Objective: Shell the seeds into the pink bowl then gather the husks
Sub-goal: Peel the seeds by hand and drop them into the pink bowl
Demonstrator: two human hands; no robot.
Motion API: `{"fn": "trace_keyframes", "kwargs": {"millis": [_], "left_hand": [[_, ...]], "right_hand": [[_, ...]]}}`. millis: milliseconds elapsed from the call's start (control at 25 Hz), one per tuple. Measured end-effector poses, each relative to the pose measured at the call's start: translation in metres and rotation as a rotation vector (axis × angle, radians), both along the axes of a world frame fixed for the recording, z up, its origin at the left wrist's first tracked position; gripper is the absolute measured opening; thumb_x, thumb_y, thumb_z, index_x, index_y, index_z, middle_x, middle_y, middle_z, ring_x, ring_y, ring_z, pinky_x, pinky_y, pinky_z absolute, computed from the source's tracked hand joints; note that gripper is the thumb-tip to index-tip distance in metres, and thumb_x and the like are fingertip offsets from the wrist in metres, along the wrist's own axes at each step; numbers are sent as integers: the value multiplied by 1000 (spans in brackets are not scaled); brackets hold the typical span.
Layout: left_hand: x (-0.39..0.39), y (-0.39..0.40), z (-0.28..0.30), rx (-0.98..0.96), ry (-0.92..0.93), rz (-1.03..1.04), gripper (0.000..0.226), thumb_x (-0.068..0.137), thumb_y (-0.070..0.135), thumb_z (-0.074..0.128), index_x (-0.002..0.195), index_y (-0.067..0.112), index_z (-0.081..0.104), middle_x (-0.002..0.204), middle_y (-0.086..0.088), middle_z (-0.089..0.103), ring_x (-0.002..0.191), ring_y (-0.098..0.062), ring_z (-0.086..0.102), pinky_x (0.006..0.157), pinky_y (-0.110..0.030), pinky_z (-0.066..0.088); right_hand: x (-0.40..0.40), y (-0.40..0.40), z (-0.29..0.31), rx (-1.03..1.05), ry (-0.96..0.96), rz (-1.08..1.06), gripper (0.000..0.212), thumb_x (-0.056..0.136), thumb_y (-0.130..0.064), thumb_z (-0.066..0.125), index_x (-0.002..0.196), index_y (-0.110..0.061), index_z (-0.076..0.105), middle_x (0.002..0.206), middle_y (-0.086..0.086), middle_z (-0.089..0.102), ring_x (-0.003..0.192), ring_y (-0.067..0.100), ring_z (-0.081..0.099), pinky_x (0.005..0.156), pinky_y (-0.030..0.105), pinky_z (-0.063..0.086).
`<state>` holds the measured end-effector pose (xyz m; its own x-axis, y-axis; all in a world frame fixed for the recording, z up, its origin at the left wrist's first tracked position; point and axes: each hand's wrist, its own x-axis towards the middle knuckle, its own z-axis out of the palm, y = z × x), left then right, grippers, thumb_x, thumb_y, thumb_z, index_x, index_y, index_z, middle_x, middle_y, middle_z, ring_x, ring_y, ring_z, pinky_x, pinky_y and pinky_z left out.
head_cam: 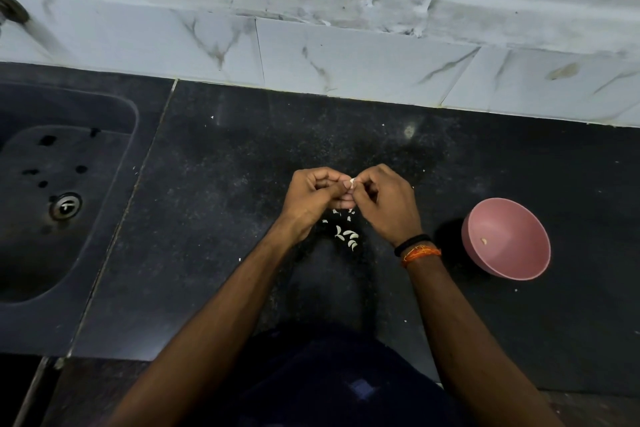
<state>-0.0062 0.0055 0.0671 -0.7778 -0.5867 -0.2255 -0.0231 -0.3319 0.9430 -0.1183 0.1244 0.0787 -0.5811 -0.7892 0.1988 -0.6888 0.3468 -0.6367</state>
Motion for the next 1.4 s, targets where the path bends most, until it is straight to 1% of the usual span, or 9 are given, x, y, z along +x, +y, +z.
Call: {"fn": "trace_keyframes", "kwargs": {"millis": [200,280,360,640,880,960,1040,1200,1400], "left_hand": [[0,2,5,115,15,10,17,88,-6,68,103,-13,68,90,-27,71,76,-25,72,71,-34,62],[0,2,6,160,1,12,19,87,-4,70,104,-13,68,94,-27,71,79,-26,72,73,-35,62],[0,2,7,200,-3,14,19,87,-4,70,105,-12,67,93,-26,71,79,-25,71,74,-34,62],[2,-3,3,314,-5,49,17,88,-5,63,104,-6,70,79,-13,68,67,-13,62,60,-22,53],[5,-4,1,274,-4,64,13,88,-3,67,100,-5,71,84,-16,71,72,-15,65,64,-23,56],[5,-3,0,239,-2,67,17,87,-3,69,103,-8,70,87,-18,72,74,-17,67,67,-25,57],[5,-3,0,211,-5,75,18,87,-3,70,103,-10,70,87,-19,72,75,-18,67,67,-25,58],[4,-2,2,194,-15,73,19,87,-2,71,102,-12,70,86,-20,72,73,-19,68,65,-24,57],[3,-4,4,241,-28,74,19,86,-2,70,101,-14,70,84,-19,72,71,-18,67,64,-22,57]], "right_hand": [[1,-1,0,9,-24,-25,5,93,-15,66,90,-12,64,91,-4,59,77,10,55,67,10,35],[0,-1,-2,11,-19,-21,5,94,-15,65,90,-12,63,92,-3,59,77,11,55,67,9,34],[0,-1,-3,24,-26,-9,5,95,-16,64,91,-12,63,93,-2,58,78,11,55,67,10,35],[-1,0,-3,18,-36,-59,4,95,-15,62,92,-13,63,94,-3,58,80,11,55,70,13,38],[-5,4,-5,-6,-76,-81,6,92,-12,69,95,-15,74,93,-4,66,75,2,60,72,17,48],[-5,3,-8,-29,-162,-52,15,92,-9,68,102,-16,77,96,-4,72,79,6,69,76,27,58],[-4,2,-8,-55,-234,-41,20,92,-12,66,108,-16,77,100,-2,75,84,10,73,79,39,62],[-3,0,-1,-68,-211,-24,13,92,-12,68,102,-13,77,94,-4,75,80,7,71,77,34,61],[-1,0,4,-49,-57,25,10,92,-15,69,95,-15,78,85,-4,73,74,6,66,70,30,57]]}}
